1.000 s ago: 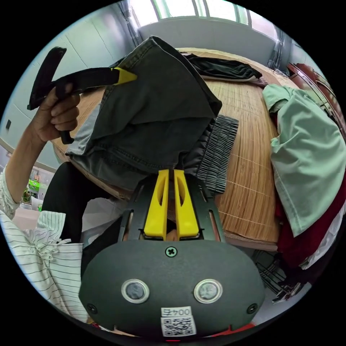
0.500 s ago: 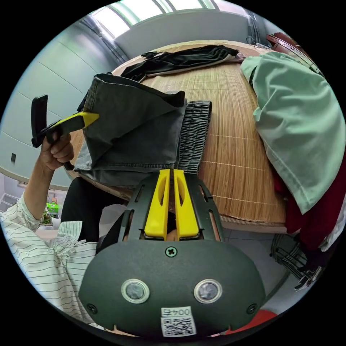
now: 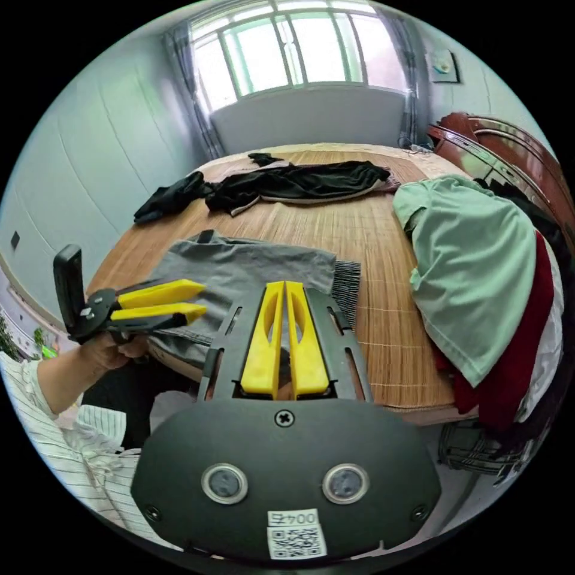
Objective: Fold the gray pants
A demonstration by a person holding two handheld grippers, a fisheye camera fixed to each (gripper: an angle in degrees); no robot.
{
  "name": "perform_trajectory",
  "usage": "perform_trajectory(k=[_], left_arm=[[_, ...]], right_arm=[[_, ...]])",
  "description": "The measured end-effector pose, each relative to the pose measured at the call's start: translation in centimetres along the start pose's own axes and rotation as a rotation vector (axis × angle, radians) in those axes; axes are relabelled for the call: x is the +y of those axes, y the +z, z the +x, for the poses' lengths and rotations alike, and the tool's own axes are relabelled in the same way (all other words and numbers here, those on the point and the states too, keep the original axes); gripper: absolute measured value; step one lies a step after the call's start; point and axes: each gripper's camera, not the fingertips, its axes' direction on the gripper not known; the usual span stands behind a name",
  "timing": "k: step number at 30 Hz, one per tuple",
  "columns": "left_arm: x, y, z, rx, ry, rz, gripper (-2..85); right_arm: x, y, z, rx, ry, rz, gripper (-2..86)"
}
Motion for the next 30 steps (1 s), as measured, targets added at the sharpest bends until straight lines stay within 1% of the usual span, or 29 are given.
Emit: perform_trajectory(k=[1,3,5,6,8,12,15,17,19,20,21,24,25,27,29,30], left_arm=[[0.9,-0.2,-1.6,-0.020,-0.033,-0.010,10.0],[5.0,-0.6,-8.0,-0.081,-0.201,-0.052,9.6],[8.4,0.6,-11.7,-0.064,-0.317,-0.118,9.3],[10.3,1.2,-13.1,-0.023,-0.357,-0.112,8.9],[11.6,0.4,-13.9,-0.001,-0.397,-0.065,8.2],[9.4,-3.0,-12.8,-0.018,-0.320,0.060,8.2],[6.6,-2.9,-14.2,-0.038,-0.285,0.115,8.1],[5.8,-1.0,-16.1,-0.043,-0.304,0.106,8.1],[6.3,2.1,-18.0,-0.058,-0.331,0.042,8.0],[7.4,4.3,-19.1,-0.060,-0.364,-0.021,8.0],[8.8,5.8,-19.9,-0.036,-0.401,-0.043,7.9],[10.8,6.1,-21.8,0.035,-0.495,0.012,7.6],[11.0,6.3,-22.1,0.054,-0.507,0.013,7.5],[11.7,7.2,-23.0,0.093,-0.544,0.015,7.3],[11.8,7.6,-22.7,0.082,-0.529,0.015,7.5],[11.6,7.9,-22.3,0.066,-0.510,0.008,7.7]], right_arm=[[0.0,2.5,-0.7,0.026,-0.017,-0.043,-0.5],[0.5,6.0,-0.8,0.061,-0.013,-0.095,-0.5],[1.5,10.3,-0.4,0.065,-0.014,-0.203,-0.3],[1.7,10.8,-0.3,0.054,-0.006,-0.203,-0.2],[1.0,10.0,-0.7,0.022,0.008,-0.195,0.1],[-0.7,6.5,-3.3,0.018,-0.013,-0.069,-0.2],[-3.2,7.1,-6.6,-0.063,-0.075,-0.028,0.3],[-5.8,9.8,-9.8,-0.140,-0.129,-0.031,1.9],[-7.9,12.6,-12.6,-0.167,-0.184,-0.041,3.0],[-9.3,14.8,-14.4,-0.167,-0.227,-0.061,2.8],[-10.1,15.9,-15.3,-0.171,-0.247,-0.072,2.7],[-13.7,21.3,-19.2,-0.259,-0.338,-0.146,0.1],[-15.1,23.8,-20.5,-0.293,-0.351,-0.200,-0.3],[-16.6,27.7,-22.1,-0.277,-0.340,-0.257,-0.5],[-18.1,32.7,-23.3,-0.225,-0.296,-0.361,-0.6],[-18.4,33.7,-23.4,-0.218,-0.274,-0.388,-0.6]])
